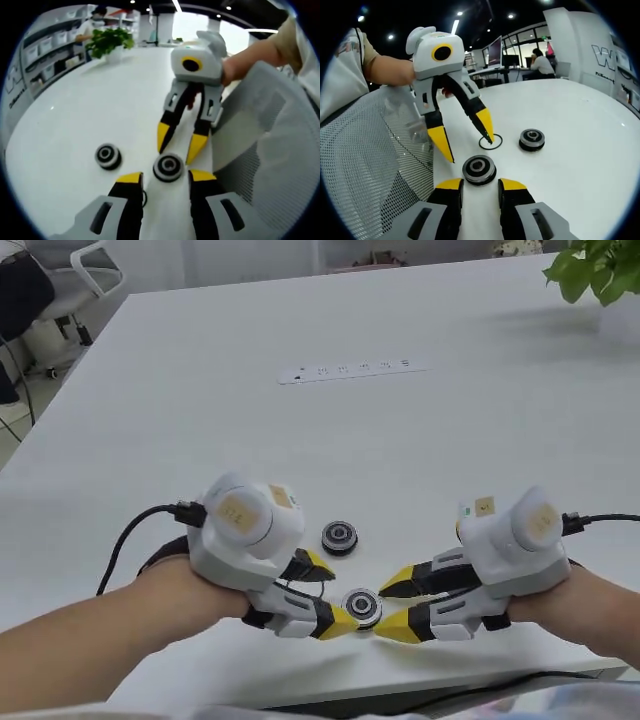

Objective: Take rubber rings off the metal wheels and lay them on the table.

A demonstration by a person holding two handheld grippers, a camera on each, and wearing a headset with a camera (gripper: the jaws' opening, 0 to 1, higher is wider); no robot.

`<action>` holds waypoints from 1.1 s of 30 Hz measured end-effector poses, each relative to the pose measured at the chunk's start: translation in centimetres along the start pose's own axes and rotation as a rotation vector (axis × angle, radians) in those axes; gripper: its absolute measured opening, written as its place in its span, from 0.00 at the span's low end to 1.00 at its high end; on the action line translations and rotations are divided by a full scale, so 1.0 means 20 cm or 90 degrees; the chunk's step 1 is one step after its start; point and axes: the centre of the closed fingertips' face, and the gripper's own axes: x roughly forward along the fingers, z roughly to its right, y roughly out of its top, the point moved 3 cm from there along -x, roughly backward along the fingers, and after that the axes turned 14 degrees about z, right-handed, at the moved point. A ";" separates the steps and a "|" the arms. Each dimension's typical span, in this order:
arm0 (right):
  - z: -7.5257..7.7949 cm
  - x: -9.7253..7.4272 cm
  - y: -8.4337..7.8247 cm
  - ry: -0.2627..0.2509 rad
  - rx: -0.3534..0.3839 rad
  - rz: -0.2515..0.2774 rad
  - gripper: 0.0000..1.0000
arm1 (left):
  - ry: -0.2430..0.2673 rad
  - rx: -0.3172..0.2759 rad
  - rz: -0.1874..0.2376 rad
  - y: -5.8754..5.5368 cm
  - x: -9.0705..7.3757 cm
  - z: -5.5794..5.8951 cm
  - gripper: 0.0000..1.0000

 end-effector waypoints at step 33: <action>0.00 0.03 0.01 0.004 0.000 0.005 0.23 | -0.020 0.049 0.011 0.01 0.08 0.03 0.15</action>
